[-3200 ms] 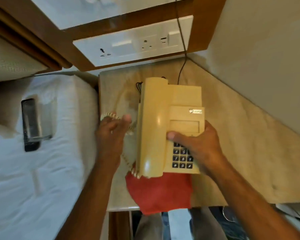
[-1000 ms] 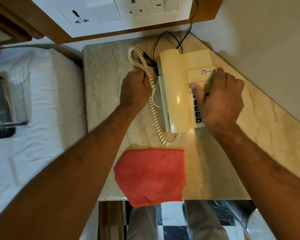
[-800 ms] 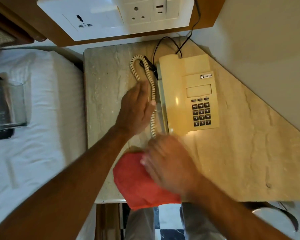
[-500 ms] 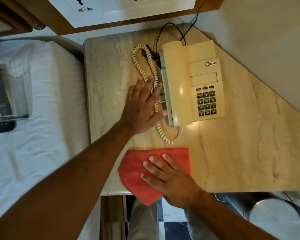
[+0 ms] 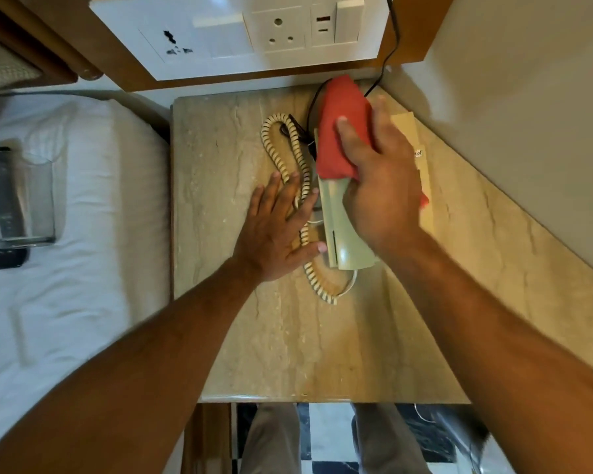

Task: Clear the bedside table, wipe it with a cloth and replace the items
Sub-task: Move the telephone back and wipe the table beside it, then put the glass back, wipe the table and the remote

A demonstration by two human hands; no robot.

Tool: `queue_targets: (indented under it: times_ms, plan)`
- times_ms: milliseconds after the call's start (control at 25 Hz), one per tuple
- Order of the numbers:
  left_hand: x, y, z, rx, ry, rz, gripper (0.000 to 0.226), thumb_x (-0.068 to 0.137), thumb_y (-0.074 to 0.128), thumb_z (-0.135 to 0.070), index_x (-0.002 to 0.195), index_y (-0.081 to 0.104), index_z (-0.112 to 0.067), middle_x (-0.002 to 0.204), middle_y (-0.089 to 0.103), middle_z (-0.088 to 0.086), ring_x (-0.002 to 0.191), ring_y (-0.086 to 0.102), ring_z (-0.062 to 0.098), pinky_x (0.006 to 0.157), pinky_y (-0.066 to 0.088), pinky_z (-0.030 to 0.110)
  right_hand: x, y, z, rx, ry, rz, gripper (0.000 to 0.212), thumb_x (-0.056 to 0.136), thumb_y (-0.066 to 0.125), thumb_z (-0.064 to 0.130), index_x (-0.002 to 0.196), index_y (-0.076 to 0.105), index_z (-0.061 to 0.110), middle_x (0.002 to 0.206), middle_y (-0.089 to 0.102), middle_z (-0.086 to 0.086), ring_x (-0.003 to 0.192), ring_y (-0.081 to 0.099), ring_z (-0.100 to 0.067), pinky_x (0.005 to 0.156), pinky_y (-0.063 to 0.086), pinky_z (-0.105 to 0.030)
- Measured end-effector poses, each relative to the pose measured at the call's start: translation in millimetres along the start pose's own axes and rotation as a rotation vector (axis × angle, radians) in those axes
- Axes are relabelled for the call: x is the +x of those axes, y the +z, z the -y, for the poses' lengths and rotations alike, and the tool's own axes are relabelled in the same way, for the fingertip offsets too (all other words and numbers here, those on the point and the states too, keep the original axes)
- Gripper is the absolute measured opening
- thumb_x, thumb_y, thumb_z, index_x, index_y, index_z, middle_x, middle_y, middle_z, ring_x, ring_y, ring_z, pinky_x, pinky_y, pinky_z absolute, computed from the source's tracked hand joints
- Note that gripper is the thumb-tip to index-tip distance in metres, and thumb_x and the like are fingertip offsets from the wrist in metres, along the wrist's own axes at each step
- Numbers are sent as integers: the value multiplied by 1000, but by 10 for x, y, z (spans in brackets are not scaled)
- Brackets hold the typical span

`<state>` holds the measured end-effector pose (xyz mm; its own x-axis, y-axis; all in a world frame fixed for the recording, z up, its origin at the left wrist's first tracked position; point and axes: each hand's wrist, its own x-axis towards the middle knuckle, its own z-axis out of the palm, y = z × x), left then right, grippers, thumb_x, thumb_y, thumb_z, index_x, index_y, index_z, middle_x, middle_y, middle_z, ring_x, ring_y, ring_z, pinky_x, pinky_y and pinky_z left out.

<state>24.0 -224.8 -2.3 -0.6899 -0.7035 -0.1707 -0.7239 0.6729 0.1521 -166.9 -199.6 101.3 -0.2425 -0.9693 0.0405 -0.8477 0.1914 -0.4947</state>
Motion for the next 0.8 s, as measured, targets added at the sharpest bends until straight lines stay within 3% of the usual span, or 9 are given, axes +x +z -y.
queue_targets:
  times_ms: [120, 240, 400, 520, 640, 720, 800]
  plan:
    - [-11, 6, -1, -23, -2, -13, 92, 88, 29, -82, 159, 17, -26, 166, 22, 19, 154, 11, 43, 122, 16, 62, 76, 116, 29, -235, -84, 138, 71, 91, 67, 17, 155, 37, 24, 164, 30, -13, 136, 44, -46, 104, 45, -57]
    - [-32, 16, -11, -71, 22, -66, 85, 89, 32, -81, 155, 28, -27, 162, 29, 22, 153, 17, 44, 123, 16, 61, -866, 90, 17, -250, -119, 189, 96, 66, 90, 17, 151, 45, 17, 160, 38, -16, 139, 41, -52, 96, 50, -61]
    - [1, 32, 17, -6, 35, -55, 87, 91, 24, -79, 158, 24, -24, 163, 26, 23, 153, 16, 46, 122, 14, 60, -1644, 199, -75, -205, -119, 257, 97, 50, 100, 13, 139, 60, 9, 143, 57, -23, 126, 52, -57, 85, 54, -63]
    - [-24, -32, -8, 0, 14, 1, 81, 94, 34, -70, 159, 24, -24, 167, 19, 20, 154, 9, 46, 123, 13, 61, -1625, 207, -23, -190, -65, 221, 88, 49, 99, 6, 131, 66, 7, 138, 61, -23, 121, 56, -57, 83, 52, -66]
    - [-103, -270, -59, -97, 69, 33, 66, 98, 36, -56, 155, 36, -21, 168, 18, 14, 154, 9, 45, 121, 13, 66, -1655, 150, 48, -137, -32, 183, 83, 48, 96, -5, 126, 70, 9, 131, 65, -23, 110, 64, -55, 76, 55, -66]
    - [-309, -534, 121, -148, -18, -113, 62, 98, 39, -50, 148, 47, -14, 163, 33, 15, 152, 22, 42, 117, 20, 68, -1681, 193, 69, -140, -76, 130, 70, 61, 87, 0, 129, 68, 7, 134, 63, -25, 111, 64, -56, 78, 56, -67]
    - [-701, -793, 585, -18, -290, -337, 60, 98, 45, -45, 144, 51, -8, 155, 45, 19, 148, 33, 41, 117, 22, 68, -1734, 420, 219, -113, -220, 215, 66, 73, 66, 19, 138, 61, 8, 144, 54, -29, 123, 56, -56, 89, 52, -68]
